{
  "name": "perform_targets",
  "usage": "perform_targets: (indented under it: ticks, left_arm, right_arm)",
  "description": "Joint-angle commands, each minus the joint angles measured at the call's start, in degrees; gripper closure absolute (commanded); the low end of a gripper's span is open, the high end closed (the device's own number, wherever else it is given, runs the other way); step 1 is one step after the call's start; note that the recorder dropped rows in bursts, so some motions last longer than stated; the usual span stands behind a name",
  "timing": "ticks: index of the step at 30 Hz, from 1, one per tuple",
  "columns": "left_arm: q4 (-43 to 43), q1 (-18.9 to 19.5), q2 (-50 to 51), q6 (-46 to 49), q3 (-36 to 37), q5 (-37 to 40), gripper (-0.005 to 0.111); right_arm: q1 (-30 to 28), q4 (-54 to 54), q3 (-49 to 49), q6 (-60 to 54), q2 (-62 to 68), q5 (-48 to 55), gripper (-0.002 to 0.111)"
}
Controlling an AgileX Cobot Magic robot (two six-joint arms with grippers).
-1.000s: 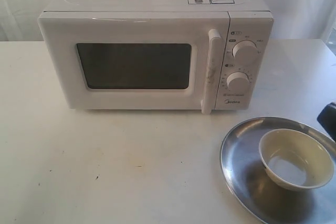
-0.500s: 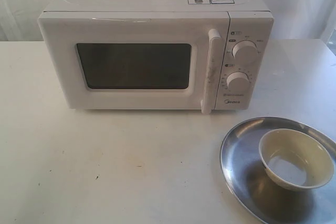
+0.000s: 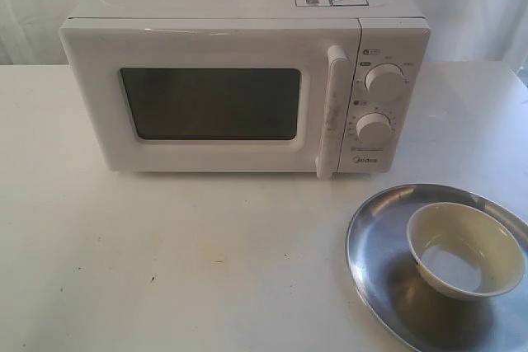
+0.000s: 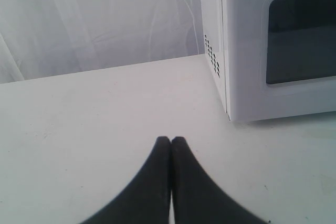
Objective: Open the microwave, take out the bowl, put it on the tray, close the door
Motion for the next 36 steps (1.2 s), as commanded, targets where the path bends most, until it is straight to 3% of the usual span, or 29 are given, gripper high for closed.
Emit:
perform_targets:
  ticks: [1, 21, 26, 36]
  left_arm:
    - [-0.4, -0.3, -0.1, 0.0, -0.2, -0.2, 0.107]
    - [-0.4, -0.3, -0.1, 0.0, -0.2, -0.2, 0.107]
    - [-0.4, -0.3, -0.1, 0.0, -0.2, -0.2, 0.107]
    - [-0.4, -0.3, -0.1, 0.0, -0.2, -0.2, 0.107]
  right_arm:
    - [-0.3, 0.0, 0.3, -0.7, -0.5, -1.0, 0.108]
    - [-0.5, -1.0, 0.3, -2.9, -0.5, -1.0, 0.108]
    - [-4.5, -7.4, 0.3, 6.3, -0.5, -1.0, 0.108]
    - [-9.3, -8.5, 0.3, 9.9, -1.1, 3.4, 0.108]
